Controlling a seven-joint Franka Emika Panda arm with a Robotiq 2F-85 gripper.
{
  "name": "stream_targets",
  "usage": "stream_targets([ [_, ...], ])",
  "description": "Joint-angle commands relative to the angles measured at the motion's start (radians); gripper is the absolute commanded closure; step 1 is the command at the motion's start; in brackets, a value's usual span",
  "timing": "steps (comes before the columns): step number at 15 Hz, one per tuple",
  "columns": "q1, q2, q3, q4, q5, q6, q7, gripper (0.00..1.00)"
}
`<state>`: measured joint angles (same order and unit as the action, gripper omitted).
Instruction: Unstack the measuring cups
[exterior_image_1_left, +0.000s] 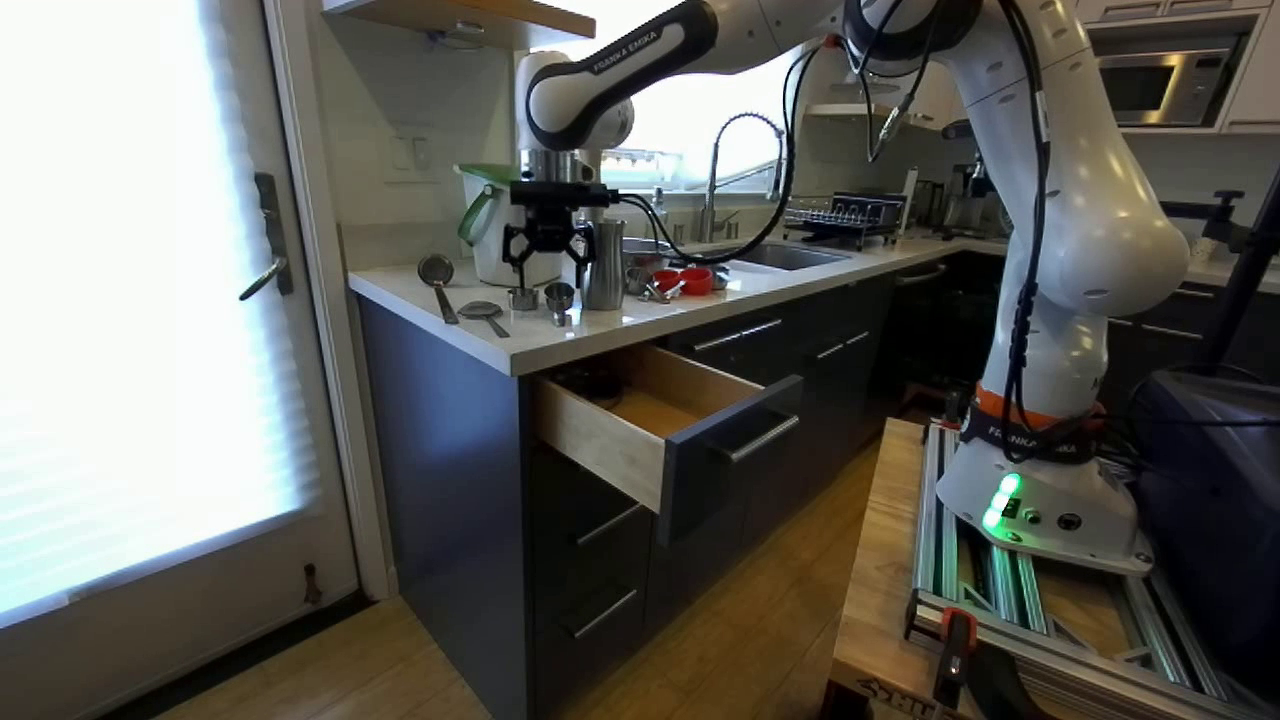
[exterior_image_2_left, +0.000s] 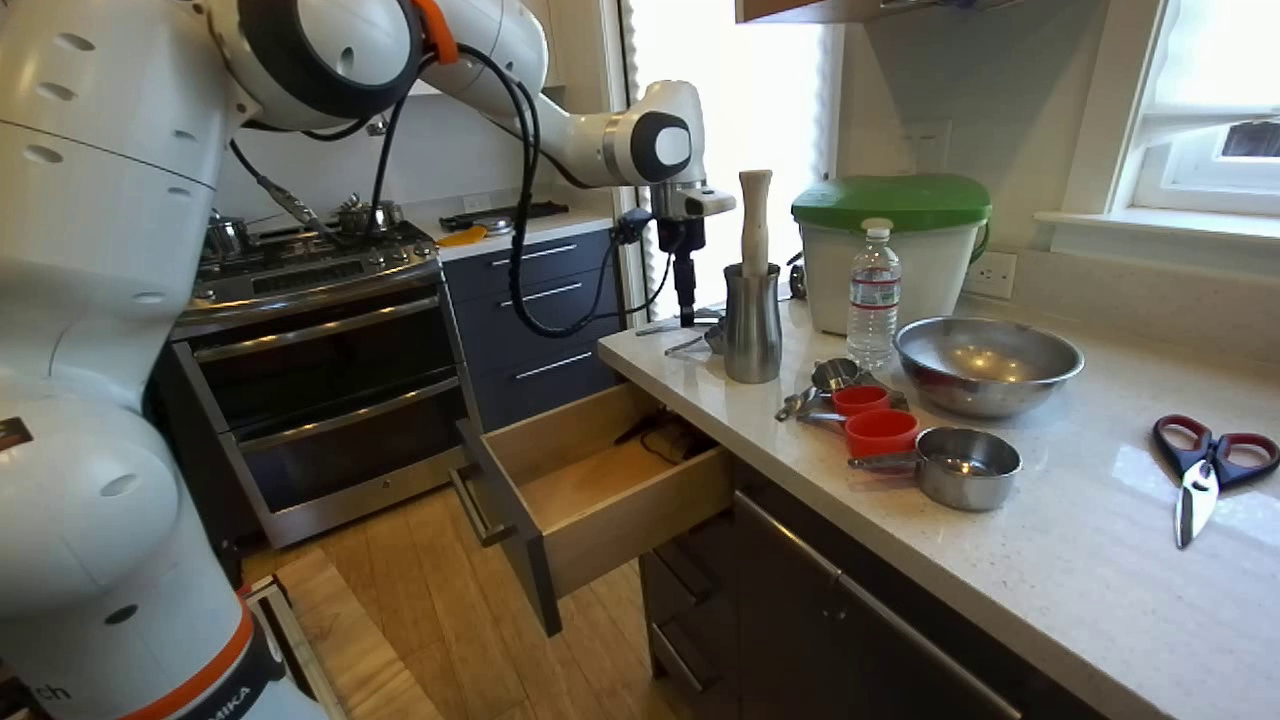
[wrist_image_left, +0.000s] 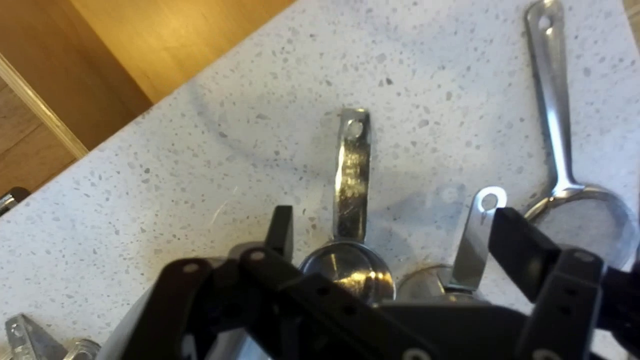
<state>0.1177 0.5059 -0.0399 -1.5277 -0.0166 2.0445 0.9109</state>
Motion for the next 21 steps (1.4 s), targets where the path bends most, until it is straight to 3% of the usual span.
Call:
stream_targets([
  [1, -0.003, -0.123, 0.022, -0.14, 0.009, -0.014, -0.127, 0.0],
  [11, -0.03, -0.434, 0.033, -0.492, 0.059, -0.014, -0.242, 0.0],
  [15, -0.062, -0.529, 0.018, -0.602, 0.018, -0.022, -0.193, 0.0],
  [21, -0.146, -0.705, 0.006, -0.77, 0.01, 0.113, -0.033, 0.0],
])
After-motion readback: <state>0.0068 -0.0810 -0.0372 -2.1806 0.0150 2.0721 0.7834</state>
